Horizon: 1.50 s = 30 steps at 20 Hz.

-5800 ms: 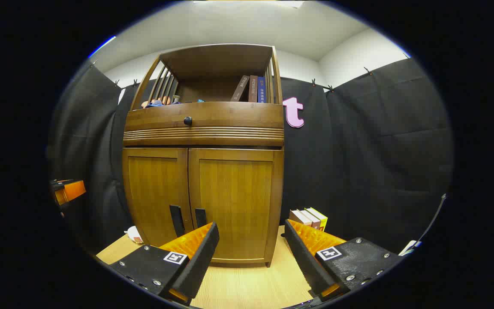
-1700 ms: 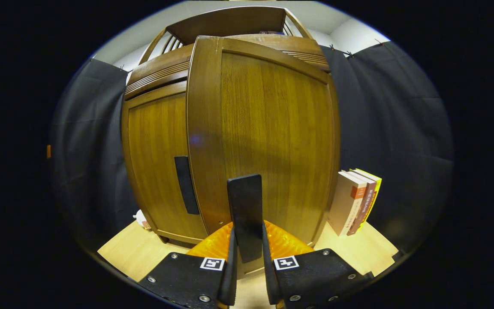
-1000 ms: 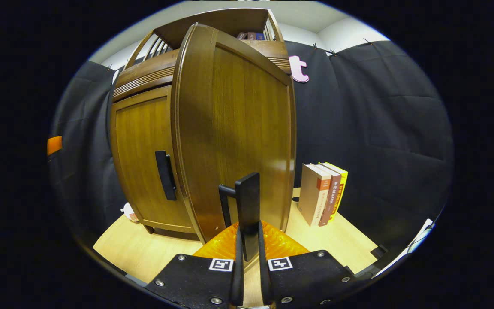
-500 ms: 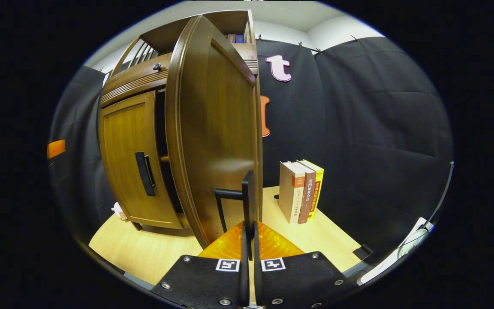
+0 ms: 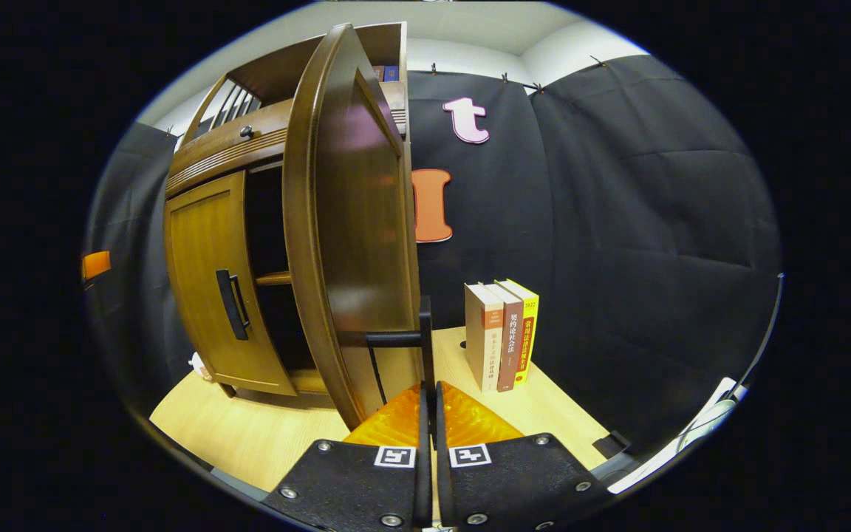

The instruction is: Open the right door of the double-door shoe cabinet with the right hand, and open the left door with the left hand.

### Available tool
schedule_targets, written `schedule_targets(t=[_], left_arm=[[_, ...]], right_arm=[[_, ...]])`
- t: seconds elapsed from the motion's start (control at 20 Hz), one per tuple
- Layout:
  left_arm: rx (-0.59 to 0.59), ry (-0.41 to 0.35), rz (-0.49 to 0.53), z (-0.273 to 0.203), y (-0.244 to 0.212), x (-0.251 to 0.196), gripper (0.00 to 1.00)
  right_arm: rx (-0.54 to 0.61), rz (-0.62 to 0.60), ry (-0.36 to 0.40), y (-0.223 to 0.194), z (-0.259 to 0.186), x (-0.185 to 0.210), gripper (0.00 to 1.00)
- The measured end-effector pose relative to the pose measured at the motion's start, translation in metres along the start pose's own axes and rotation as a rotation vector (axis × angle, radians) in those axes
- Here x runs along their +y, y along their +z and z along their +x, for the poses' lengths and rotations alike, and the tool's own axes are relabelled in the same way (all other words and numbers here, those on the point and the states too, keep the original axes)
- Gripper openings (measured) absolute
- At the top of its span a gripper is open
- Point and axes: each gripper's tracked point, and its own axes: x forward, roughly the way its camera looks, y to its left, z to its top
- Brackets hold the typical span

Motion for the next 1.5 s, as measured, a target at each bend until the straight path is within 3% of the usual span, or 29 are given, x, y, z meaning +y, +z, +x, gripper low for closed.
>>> schedule_targets(t=[0.45,0.5,0.55,0.6,0.65,0.75,0.8,0.95,1.0,1.05,1.1,1.15,1.2,1.25,1.3,1.4,1.45,1.5], left_arm=[[-0.009,-0.011,0.024,-0.001,0.002,-0.003,0.94],[-0.011,-0.011,0.027,-0.001,0.002,-0.002,0.94],[-0.013,-0.012,0.028,-0.001,0.002,-0.003,0.94],[-0.011,-0.015,0.026,-0.001,0.001,-0.003,0.94],[-0.007,-0.019,0.018,-0.001,0.001,-0.004,0.94],[-0.003,-0.03,0.002,-0.002,0.0,-0.007,0.94],[-0.002,-0.032,0.0,-0.001,-0.001,-0.01,0.94],[0.003,-0.042,0.005,-0.001,-0.002,-0.012,0.96],[0.004,-0.048,0.005,0.0,-0.002,-0.013,0.94],[0.004,-0.053,0.004,0.001,-0.001,-0.014,0.94],[0.002,-0.059,0.004,0.002,-0.002,-0.015,0.94],[0.0,-0.065,0.005,0.003,-0.001,-0.017,0.94],[-0.004,-0.072,0.008,0.004,-0.001,-0.018,0.94],[-0.008,-0.076,0.015,0.006,-0.002,-0.018,0.94],[-0.011,-0.081,0.022,0.007,-0.002,-0.017,0.94],[-0.007,-0.086,0.026,0.009,-0.004,-0.018,0.94],[-0.005,-0.092,0.018,0.011,-0.005,-0.019,0.94],[-0.004,-0.098,0.007,0.013,-0.006,-0.023,0.94]], right_arm=[[-0.004,0.05,0.097,0.003,0.005,-0.033,0.04],[-0.005,0.048,0.105,0.003,0.008,-0.034,0.06],[-0.005,0.041,0.107,0.003,0.01,-0.036,0.19],[-0.003,0.041,0.11,0.003,0.01,-0.038,0.2],[-0.003,0.047,0.11,0.003,0.009,-0.041,0.13],[-0.004,0.057,0.084,0.001,0.005,-0.056,0.27],[-0.008,0.062,0.065,0.0,0.001,-0.063,0.24],[-0.014,0.089,0.054,0.001,-0.01,-0.073,0.31],[-0.016,0.08,0.042,0.0,-0.014,-0.076,0.27],[-0.02,0.069,0.03,0.001,-0.018,-0.078,0.36],[-0.025,0.063,0.024,0.002,-0.021,-0.078,0.37],[-0.027,0.06,0.016,0.003,-0.023,-0.077,0.48],[-0.031,0.053,0.007,0.005,-0.025,-0.076,0.44],[-0.038,0.042,-0.008,0.007,-0.027,-0.076,0.49],[-0.045,0.031,-0.025,0.011,-0.03,-0.076,0.48],[-0.061,0.008,-0.061,0.017,-0.036,-0.075,0.57],[-0.068,-0.003,-0.079,0.021,-0.038,-0.075,0.77],[-0.076,-0.012,-0.095,0.024,-0.04,-0.074,0.75]])
